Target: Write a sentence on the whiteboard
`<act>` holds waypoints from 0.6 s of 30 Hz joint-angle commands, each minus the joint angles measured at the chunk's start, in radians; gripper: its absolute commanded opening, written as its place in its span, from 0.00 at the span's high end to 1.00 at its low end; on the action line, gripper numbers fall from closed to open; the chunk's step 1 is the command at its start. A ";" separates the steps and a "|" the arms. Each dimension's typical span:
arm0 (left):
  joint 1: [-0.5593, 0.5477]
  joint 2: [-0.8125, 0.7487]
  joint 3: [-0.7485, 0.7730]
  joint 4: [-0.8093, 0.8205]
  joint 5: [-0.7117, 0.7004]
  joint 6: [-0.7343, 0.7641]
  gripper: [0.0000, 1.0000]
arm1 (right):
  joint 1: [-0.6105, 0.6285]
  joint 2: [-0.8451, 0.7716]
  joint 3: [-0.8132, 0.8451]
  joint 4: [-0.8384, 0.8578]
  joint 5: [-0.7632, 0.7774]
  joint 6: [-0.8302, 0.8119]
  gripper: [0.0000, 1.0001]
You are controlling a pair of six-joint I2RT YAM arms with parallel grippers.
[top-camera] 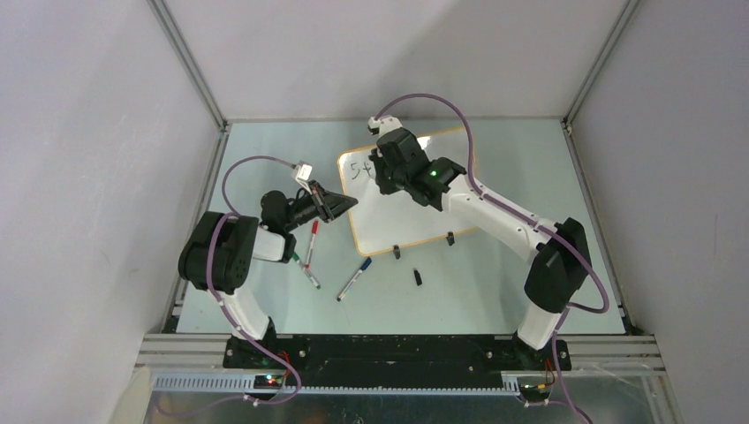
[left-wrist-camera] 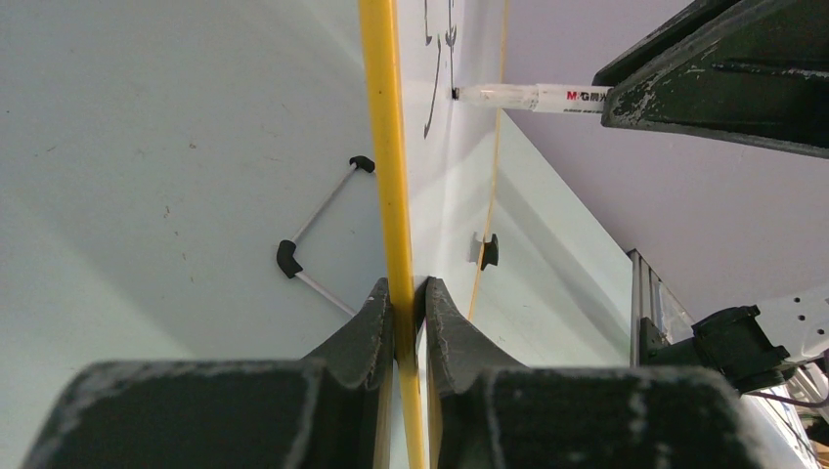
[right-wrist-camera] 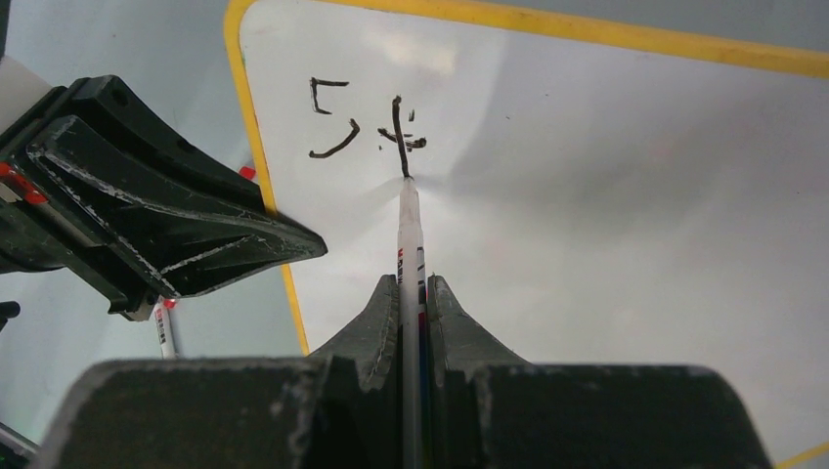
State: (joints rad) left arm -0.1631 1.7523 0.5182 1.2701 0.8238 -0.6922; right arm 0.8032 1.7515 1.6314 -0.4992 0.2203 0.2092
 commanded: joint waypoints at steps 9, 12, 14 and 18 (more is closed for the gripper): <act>0.001 0.009 -0.003 0.026 -0.009 0.049 1.00 | -0.010 -0.046 -0.011 0.004 0.047 0.012 1.00; 0.001 0.009 -0.003 0.027 -0.008 0.049 1.00 | -0.012 -0.044 -0.005 0.003 0.049 0.014 1.00; 0.001 0.011 -0.003 0.027 -0.008 0.049 1.00 | -0.014 -0.041 0.002 0.002 0.049 0.013 1.00; 0.002 0.010 -0.003 0.026 -0.008 0.049 1.00 | -0.014 -0.035 0.026 -0.005 0.047 0.013 1.00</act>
State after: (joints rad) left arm -0.1631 1.7523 0.5182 1.2705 0.8246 -0.6922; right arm 0.8005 1.7428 1.6176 -0.5041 0.2249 0.2142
